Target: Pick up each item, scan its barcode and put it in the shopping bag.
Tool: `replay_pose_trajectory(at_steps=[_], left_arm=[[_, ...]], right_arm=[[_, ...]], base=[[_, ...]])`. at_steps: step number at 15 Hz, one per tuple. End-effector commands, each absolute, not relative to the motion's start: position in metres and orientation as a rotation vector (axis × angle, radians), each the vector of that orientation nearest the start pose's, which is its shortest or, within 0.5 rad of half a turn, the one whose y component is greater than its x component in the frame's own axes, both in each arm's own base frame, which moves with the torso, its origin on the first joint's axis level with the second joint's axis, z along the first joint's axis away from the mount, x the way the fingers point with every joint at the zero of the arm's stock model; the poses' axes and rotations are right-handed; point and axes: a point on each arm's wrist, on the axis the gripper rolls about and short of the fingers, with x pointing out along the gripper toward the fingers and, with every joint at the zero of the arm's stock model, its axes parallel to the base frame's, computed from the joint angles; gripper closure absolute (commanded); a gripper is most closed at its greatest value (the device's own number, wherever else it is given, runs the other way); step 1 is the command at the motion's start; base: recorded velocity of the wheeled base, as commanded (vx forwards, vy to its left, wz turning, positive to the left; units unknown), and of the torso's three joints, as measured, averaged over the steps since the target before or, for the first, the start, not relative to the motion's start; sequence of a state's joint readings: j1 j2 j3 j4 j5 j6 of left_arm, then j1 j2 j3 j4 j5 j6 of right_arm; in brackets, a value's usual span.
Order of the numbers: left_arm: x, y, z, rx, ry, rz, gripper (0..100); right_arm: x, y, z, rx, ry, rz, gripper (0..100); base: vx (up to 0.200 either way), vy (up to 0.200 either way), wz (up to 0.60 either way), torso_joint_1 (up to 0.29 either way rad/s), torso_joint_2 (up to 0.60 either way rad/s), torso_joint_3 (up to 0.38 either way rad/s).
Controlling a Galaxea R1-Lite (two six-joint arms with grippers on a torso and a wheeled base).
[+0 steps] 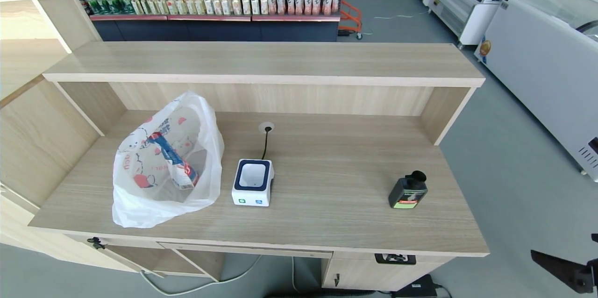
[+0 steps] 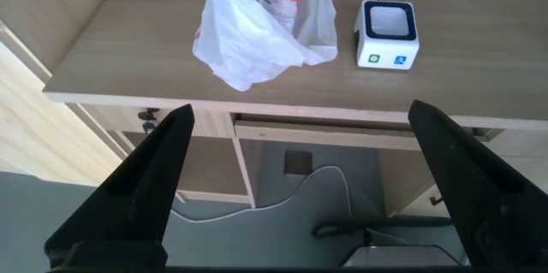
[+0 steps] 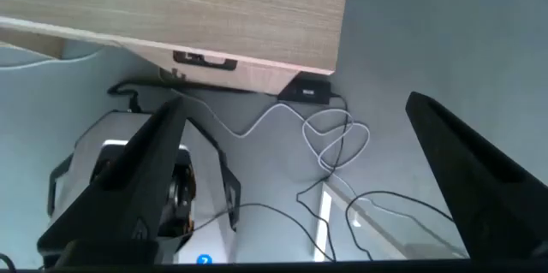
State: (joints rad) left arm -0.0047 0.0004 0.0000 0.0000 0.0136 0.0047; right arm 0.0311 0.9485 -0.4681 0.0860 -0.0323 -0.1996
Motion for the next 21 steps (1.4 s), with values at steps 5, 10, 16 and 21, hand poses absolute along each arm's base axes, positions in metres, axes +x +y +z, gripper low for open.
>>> replay_pose_trajectory(at_steps=[5, 10, 16, 21], left_arm=[[-0.023, 0.000, 0.075, 0.005, 0.000, 0.009, 0], [-0.023, 0.000, 0.075, 0.005, 0.000, 0.009, 0], [-0.023, 0.000, 0.075, 0.005, 0.000, 0.009, 0], [-0.023, 0.000, 0.075, 0.005, 0.000, 0.009, 0]], right_arm=[[0.267, 0.005, 0.148, -0.613, 0.792, 0.358, 0], [0.312, 0.009, 0.127, -0.669, 0.747, 0.571, 0], [0.356, 0.025, 0.098, -0.620, 0.723, 0.721, 0], [0.378, 0.039, 0.089, -0.641, 0.691, 0.764, 0]], base=[[0.000, 0.000, 0.00, 0.000, 0.00, 0.000], [0.000, 0.000, 0.00, 0.000, 0.00, 0.000], [0.000, 0.000, 0.00, 0.000, 0.00, 0.000], [0.000, 0.000, 0.00, 0.000, 0.00, 0.000]])
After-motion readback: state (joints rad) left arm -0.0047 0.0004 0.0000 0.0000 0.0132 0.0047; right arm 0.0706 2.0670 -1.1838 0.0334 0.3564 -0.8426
